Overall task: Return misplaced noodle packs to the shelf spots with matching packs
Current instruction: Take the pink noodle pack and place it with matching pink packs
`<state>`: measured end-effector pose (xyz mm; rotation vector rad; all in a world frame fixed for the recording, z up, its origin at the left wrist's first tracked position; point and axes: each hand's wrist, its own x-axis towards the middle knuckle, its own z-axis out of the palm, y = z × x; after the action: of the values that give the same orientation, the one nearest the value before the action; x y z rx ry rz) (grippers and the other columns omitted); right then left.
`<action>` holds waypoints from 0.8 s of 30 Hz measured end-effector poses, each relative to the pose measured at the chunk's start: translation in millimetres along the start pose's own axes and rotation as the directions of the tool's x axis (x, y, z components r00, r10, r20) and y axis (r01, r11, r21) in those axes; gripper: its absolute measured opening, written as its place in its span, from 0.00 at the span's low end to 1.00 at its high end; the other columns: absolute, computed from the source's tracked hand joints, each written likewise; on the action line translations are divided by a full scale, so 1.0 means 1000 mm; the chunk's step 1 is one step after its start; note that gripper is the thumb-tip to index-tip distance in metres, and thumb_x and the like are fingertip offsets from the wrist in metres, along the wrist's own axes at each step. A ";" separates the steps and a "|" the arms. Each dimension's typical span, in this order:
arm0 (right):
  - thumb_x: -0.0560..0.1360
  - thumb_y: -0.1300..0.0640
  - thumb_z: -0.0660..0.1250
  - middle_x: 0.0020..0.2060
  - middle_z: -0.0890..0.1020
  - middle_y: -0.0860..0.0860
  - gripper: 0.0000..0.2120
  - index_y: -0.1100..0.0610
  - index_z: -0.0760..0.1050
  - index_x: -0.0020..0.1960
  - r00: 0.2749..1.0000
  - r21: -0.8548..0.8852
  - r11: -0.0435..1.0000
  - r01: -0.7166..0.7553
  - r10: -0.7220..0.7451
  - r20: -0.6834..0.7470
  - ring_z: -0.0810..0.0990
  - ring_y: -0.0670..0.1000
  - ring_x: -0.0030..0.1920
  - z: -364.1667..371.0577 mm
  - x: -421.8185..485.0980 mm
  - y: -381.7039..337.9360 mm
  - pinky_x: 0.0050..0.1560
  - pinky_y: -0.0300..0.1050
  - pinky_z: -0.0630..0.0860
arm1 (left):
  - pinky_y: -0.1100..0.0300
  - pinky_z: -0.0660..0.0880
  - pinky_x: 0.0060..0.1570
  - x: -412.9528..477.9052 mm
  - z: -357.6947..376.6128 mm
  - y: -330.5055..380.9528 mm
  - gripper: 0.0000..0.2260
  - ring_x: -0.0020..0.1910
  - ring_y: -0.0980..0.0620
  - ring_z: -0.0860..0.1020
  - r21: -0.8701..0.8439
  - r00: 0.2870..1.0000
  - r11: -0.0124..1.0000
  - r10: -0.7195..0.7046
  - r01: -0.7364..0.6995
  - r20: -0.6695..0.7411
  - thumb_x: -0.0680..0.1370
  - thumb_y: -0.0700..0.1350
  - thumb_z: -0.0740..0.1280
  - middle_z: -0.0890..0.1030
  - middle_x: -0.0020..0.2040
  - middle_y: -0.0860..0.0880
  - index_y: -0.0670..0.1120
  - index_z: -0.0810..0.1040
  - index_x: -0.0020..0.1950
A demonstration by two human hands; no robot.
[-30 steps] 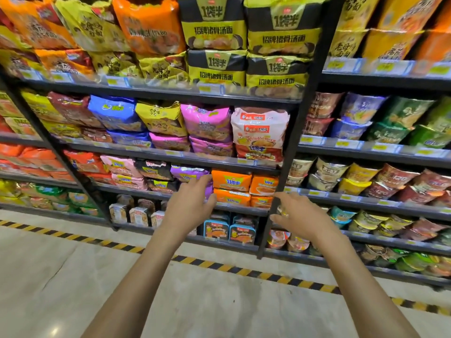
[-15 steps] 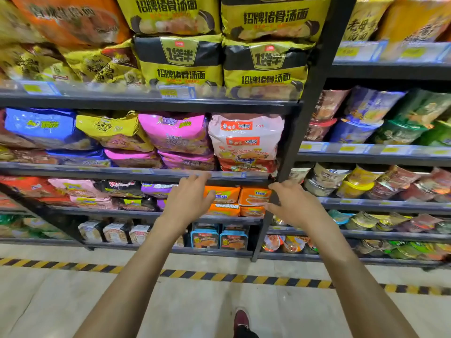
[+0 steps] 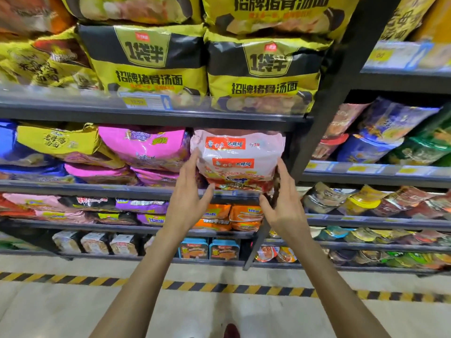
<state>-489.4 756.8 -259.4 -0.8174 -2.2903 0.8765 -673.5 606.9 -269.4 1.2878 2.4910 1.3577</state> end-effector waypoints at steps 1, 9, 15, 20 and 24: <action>0.77 0.59 0.69 0.74 0.64 0.48 0.41 0.44 0.48 0.80 1.000 0.030 0.999 0.011 -0.010 -0.028 0.67 0.44 0.72 0.004 0.001 0.003 0.66 0.32 0.65 | 0.64 0.61 0.70 0.004 0.006 -0.005 0.41 0.73 0.70 0.55 -0.023 1.000 1.000 0.018 -0.018 -0.010 0.80 0.46 0.70 0.59 0.79 0.54 0.58 0.46 0.82; 0.78 0.58 0.69 0.79 0.54 0.49 0.43 0.44 0.42 0.80 0.985 0.010 0.999 0.042 -0.040 -0.166 0.57 0.48 0.78 0.041 0.028 0.014 0.68 0.29 0.60 | 0.60 0.63 0.72 0.024 0.039 -0.039 0.45 0.77 0.66 0.54 -0.085 0.992 0.991 0.099 -0.105 -0.074 0.78 0.46 0.74 0.56 0.80 0.53 0.60 0.42 0.81; 0.75 0.56 0.72 0.79 0.52 0.54 0.50 0.33 0.38 0.77 0.977 0.051 0.998 0.022 -0.011 -0.214 0.62 0.55 0.76 0.057 0.051 0.019 0.63 0.58 0.77 | 0.48 0.72 0.66 0.042 0.052 -0.050 0.47 0.79 0.42 0.63 -0.048 0.978 0.980 0.187 -0.192 -0.092 0.77 0.49 0.75 0.54 0.80 0.50 0.55 0.41 0.79; 0.73 0.55 0.74 0.78 0.53 0.58 0.54 0.28 0.34 0.74 0.973 0.049 0.998 0.045 -0.033 -0.227 0.64 0.56 0.75 0.063 0.059 0.024 0.62 0.58 0.77 | 0.43 0.76 0.61 0.049 0.052 -0.049 0.49 0.76 0.41 0.67 -0.012 0.977 0.981 0.193 -0.195 -0.089 0.75 0.50 0.76 0.53 0.80 0.55 0.60 0.39 0.78; 0.73 0.57 0.75 0.78 0.53 0.53 0.55 0.30 0.35 0.75 0.969 0.081 0.995 0.064 -0.043 -0.242 0.59 0.58 0.78 0.069 0.060 0.026 0.62 0.63 0.76 | 0.45 0.76 0.63 0.050 0.048 -0.045 0.51 0.76 0.43 0.69 -0.098 0.987 0.983 0.150 -0.156 -0.062 0.76 0.48 0.76 0.59 0.82 0.44 0.70 0.37 0.77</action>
<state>-566.5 787.8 -306.3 -0.7742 -2.0393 0.8019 -717.2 661.0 -314.2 1.4654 2.3626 1.5513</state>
